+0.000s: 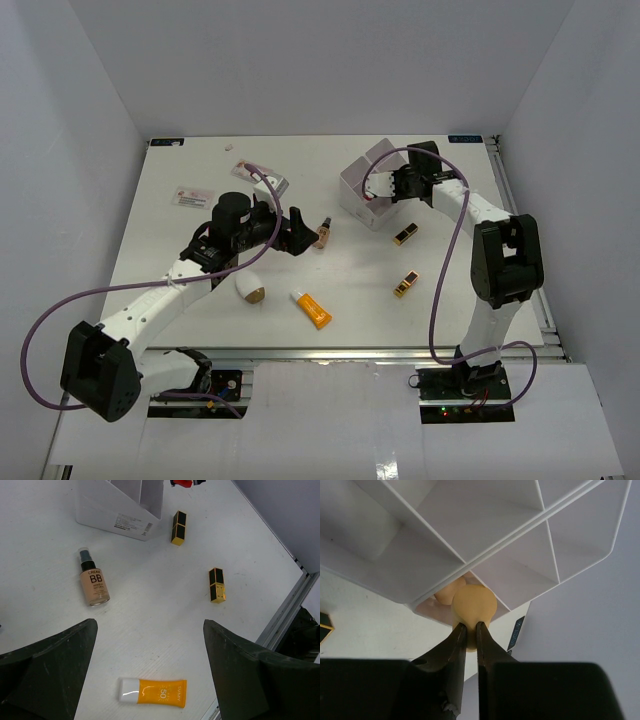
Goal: Organize the makeup
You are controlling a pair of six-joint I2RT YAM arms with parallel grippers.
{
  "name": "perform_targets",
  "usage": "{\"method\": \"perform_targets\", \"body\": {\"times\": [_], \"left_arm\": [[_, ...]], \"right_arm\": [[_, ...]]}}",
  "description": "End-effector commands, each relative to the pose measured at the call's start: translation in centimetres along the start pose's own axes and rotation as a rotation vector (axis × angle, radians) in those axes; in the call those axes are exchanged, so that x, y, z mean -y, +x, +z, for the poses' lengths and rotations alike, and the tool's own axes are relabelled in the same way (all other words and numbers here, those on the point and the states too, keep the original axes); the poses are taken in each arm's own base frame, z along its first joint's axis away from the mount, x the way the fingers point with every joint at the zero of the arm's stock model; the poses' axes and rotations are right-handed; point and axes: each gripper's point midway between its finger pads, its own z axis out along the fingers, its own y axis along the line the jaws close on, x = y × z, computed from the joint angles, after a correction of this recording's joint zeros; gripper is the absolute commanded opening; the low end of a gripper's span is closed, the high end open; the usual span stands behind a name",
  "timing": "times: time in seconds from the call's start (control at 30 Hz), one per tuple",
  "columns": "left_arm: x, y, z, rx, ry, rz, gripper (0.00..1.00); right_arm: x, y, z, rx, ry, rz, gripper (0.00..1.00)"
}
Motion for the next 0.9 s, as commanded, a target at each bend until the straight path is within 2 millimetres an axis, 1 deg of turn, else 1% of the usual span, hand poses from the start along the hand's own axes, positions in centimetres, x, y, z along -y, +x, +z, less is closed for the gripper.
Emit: {"method": "perform_targets", "body": {"times": [0.0,0.07,0.2,0.47,0.63,0.87], "left_arm": [[0.5,-1.5,-0.1,0.036,0.014,0.026,0.98],[0.5,-1.4,-0.1,0.034,0.014,0.026,0.98],[0.4,-1.4,0.0,0.031,0.012,0.026,0.98],[0.2,-1.1,0.1,0.024,0.007,0.025,0.98],[0.2,-1.2,0.1,0.027,0.007,0.027,0.98],[0.3,-1.3,0.0,0.029,0.007,0.028,0.98]], "right_arm": [[3.8,0.3,0.1,-0.037,0.101,-0.091,0.08],[3.7,0.4,0.5,-0.038,0.097,-0.104,0.08],[2.9,0.6,1.4,-0.042,0.055,-0.13,0.08],[0.5,0.7,2.8,-0.031,-0.036,-0.168,0.11],[0.0,0.7,2.7,-0.025,-0.059,-0.183,0.12],[-0.2,1.2,2.4,-0.022,-0.072,-0.17,0.18]]}}
